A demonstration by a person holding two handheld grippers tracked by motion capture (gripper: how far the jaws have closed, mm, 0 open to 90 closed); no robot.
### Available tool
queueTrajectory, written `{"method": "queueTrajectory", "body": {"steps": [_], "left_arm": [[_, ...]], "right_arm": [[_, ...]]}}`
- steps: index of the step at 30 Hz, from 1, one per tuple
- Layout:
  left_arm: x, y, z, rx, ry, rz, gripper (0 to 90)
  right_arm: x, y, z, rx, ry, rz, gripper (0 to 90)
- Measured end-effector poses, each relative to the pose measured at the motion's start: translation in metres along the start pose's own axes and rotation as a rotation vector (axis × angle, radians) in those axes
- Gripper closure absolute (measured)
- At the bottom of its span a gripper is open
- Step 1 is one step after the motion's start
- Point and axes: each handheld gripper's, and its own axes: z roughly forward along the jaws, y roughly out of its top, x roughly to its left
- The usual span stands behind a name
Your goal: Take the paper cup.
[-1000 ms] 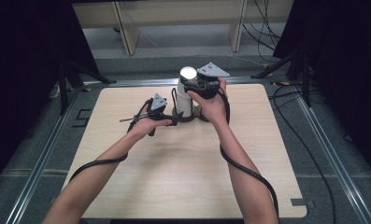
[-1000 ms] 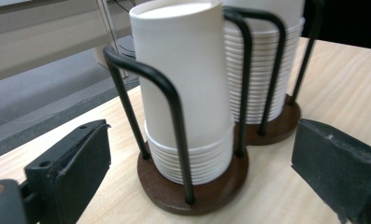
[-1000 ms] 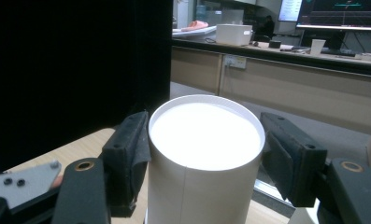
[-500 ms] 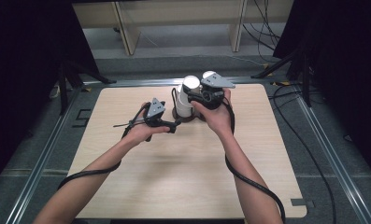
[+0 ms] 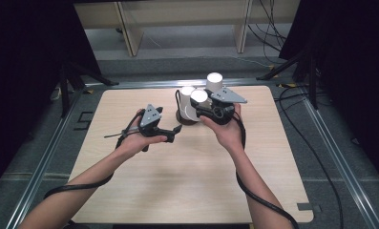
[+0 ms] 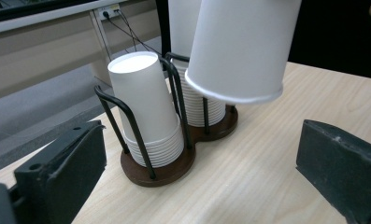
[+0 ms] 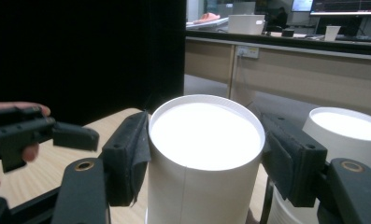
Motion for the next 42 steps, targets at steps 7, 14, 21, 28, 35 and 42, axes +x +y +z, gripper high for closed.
{"method": "queueTrajectory", "body": {"steps": [7, 14, 21, 28, 35, 42], "left_arm": [[-0.010, -0.002, -0.027, -0.007, -0.005, 0.009, 1.2], [-0.023, -0.013, -0.049, -0.037, -0.005, 0.020, 1.3], [-0.037, -0.049, -0.058, -0.048, -0.027, 0.007, 1.6], [-0.044, -0.075, -0.051, -0.054, -0.030, -0.005, 1.4], [-0.048, -0.083, -0.043, -0.058, -0.031, -0.005, 1.2], [-0.051, -0.085, -0.038, -0.043, -0.044, -0.005, 1.0]], "right_arm": [[0.007, -0.007, -0.004, 0.002, 0.011, -0.005, 36.1], [0.016, -0.017, -0.014, -0.001, 0.033, 0.000, 36.1], [0.028, -0.037, -0.028, 0.008, 0.055, 0.016, 36.1], [0.034, -0.053, -0.032, 0.018, 0.081, 0.052, 36.1], [0.037, -0.065, -0.038, 0.037, 0.087, 0.080, 36.1], [0.038, -0.068, -0.045, 0.027, 0.085, 0.090, 36.1]]}}
